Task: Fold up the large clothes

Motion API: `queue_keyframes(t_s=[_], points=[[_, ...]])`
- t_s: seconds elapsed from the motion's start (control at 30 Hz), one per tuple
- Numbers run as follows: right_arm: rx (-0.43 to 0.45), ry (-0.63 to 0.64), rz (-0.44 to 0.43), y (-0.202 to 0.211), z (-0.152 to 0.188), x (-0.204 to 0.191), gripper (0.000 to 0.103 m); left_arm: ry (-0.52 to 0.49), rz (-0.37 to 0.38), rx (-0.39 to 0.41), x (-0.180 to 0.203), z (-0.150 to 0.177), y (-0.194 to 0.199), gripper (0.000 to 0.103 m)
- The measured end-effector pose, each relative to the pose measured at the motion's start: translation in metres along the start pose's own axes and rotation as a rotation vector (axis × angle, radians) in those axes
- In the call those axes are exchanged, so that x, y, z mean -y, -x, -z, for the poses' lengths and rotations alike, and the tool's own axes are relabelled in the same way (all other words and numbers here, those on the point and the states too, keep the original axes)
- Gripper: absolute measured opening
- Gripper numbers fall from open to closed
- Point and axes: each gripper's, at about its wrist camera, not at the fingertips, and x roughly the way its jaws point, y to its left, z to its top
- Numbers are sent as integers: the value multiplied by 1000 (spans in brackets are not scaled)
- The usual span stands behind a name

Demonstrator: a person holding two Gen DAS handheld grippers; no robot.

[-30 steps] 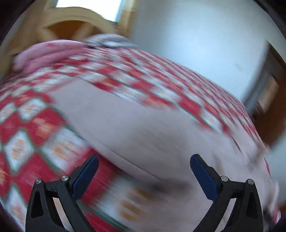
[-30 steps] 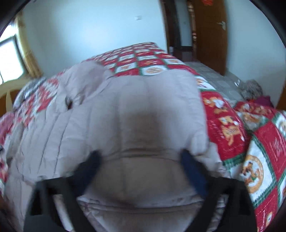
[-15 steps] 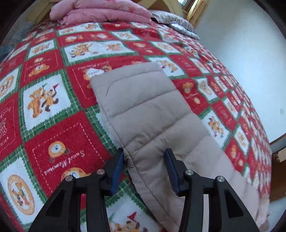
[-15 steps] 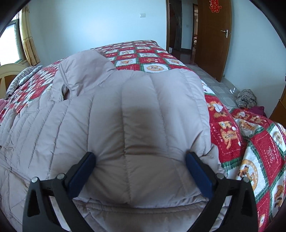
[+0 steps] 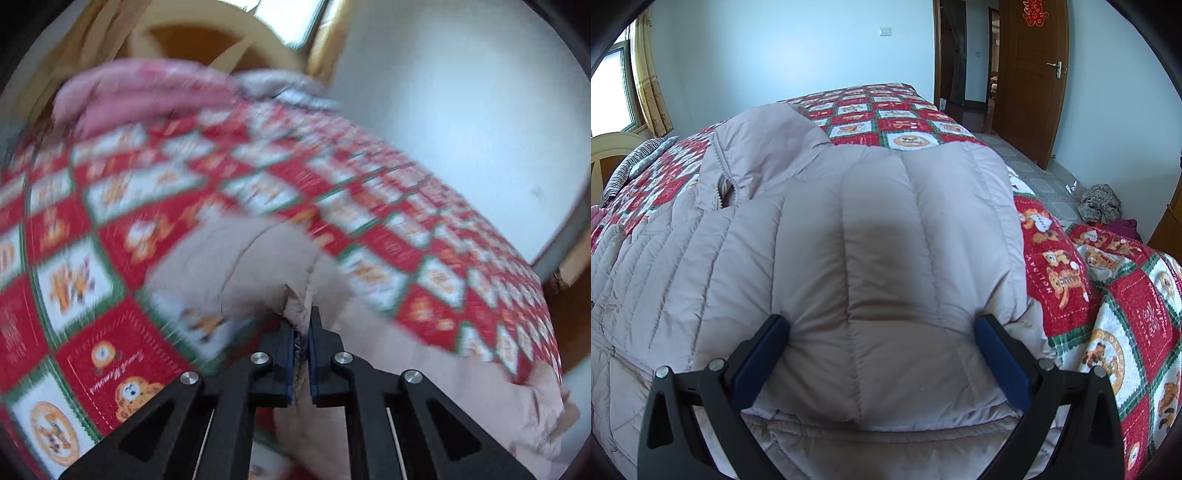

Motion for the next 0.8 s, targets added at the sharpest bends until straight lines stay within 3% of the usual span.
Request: queue_keyframes(t_s=[0.2, 0.3, 0.4, 0.53, 0.7, 0.8], points=[[0, -8, -5, 0, -1, 0, 103, -306, 243, 184, 114, 13, 99, 5], [0, -13, -7, -1, -1, 0, 103, -549, 420, 242, 186, 60, 156, 5], [2, -22, -13, 0, -1, 1, 103, -711, 538, 254, 230, 111, 187, 5], [6, -39, -33, 0, -2, 3, 103, -844, 653, 193, 274, 187, 202, 5], [16, -70, -59, 0, -2, 8, 103, -893, 613, 6, 299, 253, 170, 6], [19, -80, -66, 0, -2, 9, 103, -942, 584, -174, 303, 287, 146, 18]])
